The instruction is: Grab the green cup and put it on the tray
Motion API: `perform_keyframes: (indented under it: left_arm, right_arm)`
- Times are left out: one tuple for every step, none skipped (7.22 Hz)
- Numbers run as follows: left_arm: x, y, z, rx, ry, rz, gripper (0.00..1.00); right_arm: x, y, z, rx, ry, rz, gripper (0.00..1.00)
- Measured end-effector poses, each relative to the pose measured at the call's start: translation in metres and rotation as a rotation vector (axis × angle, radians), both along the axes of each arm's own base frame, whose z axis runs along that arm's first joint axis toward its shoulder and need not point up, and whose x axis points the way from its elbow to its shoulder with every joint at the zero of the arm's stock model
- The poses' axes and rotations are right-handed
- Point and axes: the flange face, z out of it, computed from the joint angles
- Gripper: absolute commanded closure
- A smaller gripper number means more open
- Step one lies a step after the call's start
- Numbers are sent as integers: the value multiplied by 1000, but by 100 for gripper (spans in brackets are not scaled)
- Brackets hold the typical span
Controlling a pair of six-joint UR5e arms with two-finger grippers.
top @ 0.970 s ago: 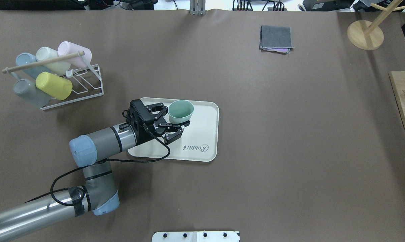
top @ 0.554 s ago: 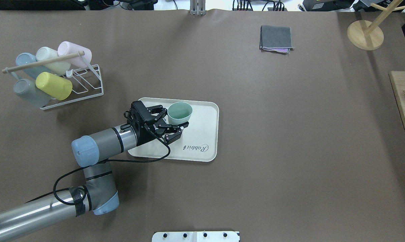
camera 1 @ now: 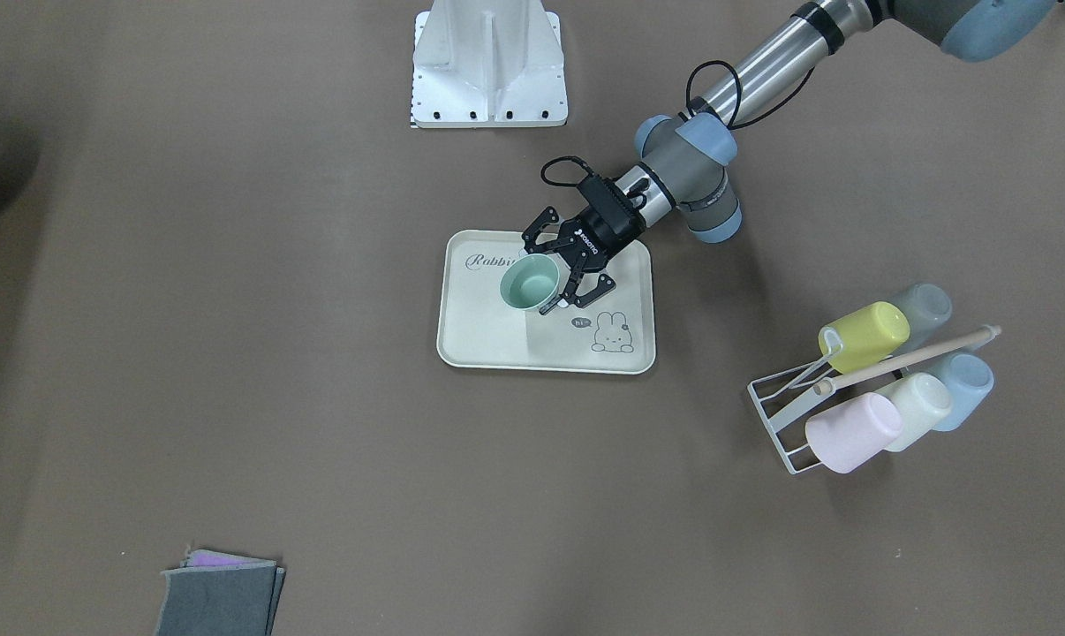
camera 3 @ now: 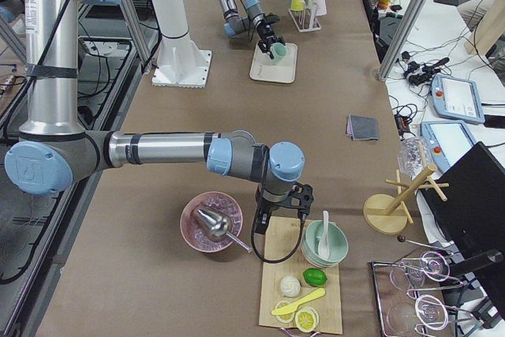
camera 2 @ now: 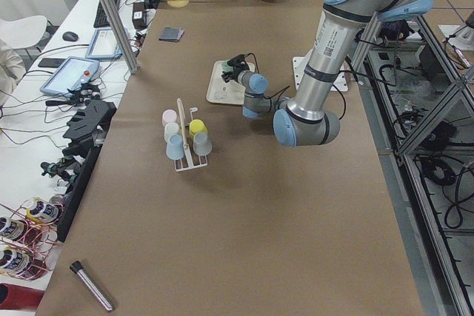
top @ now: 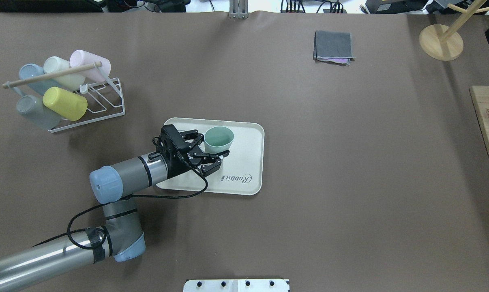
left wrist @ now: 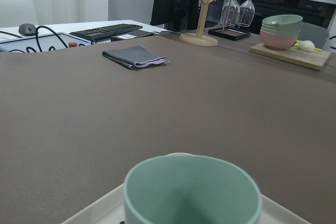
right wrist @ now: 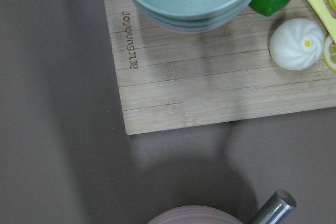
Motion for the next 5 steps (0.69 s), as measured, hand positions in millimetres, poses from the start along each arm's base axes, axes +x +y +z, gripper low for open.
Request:
perform_keyframes:
  left_arm:
    - [1,0,-1,2,1,-2,2]
    - [1,0,-2,4,1,-3,2]
    - [0,0,-1,5,1,-3,2]
    - [-1,1,-1,6,2,-3,2]
    - [-5,4,3,7,2,-1,2]
  right_arm:
    - [1,1,0,-1,0,2,0]
    - [2,1,1,-2,0,5,0]
    - [3,1,2,-4,0,7,0]
    - [4,2,2,-6,0,9,0]
    - [4,2,3,-8,0,10,0]
